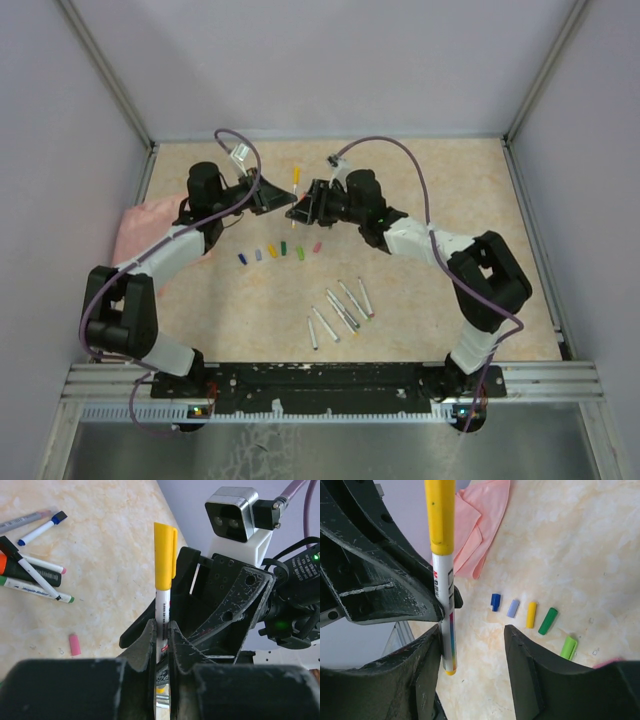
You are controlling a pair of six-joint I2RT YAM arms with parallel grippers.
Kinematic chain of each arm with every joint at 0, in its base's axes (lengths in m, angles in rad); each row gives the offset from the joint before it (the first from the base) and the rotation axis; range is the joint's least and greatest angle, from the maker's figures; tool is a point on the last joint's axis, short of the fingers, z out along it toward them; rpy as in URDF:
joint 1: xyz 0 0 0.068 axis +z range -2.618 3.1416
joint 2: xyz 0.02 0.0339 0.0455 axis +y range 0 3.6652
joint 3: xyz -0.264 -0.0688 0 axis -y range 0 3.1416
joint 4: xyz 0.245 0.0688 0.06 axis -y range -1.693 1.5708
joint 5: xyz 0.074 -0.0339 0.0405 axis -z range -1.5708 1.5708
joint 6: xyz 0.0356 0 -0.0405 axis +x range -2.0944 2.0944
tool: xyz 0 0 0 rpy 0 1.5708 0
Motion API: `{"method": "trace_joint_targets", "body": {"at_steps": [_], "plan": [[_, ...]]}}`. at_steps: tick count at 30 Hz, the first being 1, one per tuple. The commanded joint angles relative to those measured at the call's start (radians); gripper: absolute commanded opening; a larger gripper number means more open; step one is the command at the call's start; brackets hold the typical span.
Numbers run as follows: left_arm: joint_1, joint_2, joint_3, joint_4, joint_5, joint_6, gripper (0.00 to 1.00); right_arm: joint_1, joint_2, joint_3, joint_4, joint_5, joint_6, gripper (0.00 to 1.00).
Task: Open the pen caps
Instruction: Pick up the pen from the center of the board.
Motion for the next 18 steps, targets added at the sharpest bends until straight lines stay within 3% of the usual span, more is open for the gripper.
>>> {"method": "trace_joint_targets", "body": {"at_steps": [1, 7, 12, 18], "plan": [[0.002, -0.032, -0.010, 0.043, 0.018, -0.010, 0.00, 0.018, 0.002, 0.055, 0.007, 0.012, -0.001, 0.49], [0.000, -0.037, -0.013, 0.047, 0.023, -0.010, 0.00, 0.020, 0.005, 0.061, 0.027, -0.002, 0.002, 0.33], [0.001, -0.038, -0.008, 0.058, 0.038, -0.010, 0.05, 0.020, -0.002, 0.048, 0.050, -0.014, 0.012, 0.03], [0.033, -0.049, 0.021, 0.033, 0.082, 0.035, 0.45, -0.001, -0.051, 0.012, 0.057, -0.053, 0.019, 0.00]]}}
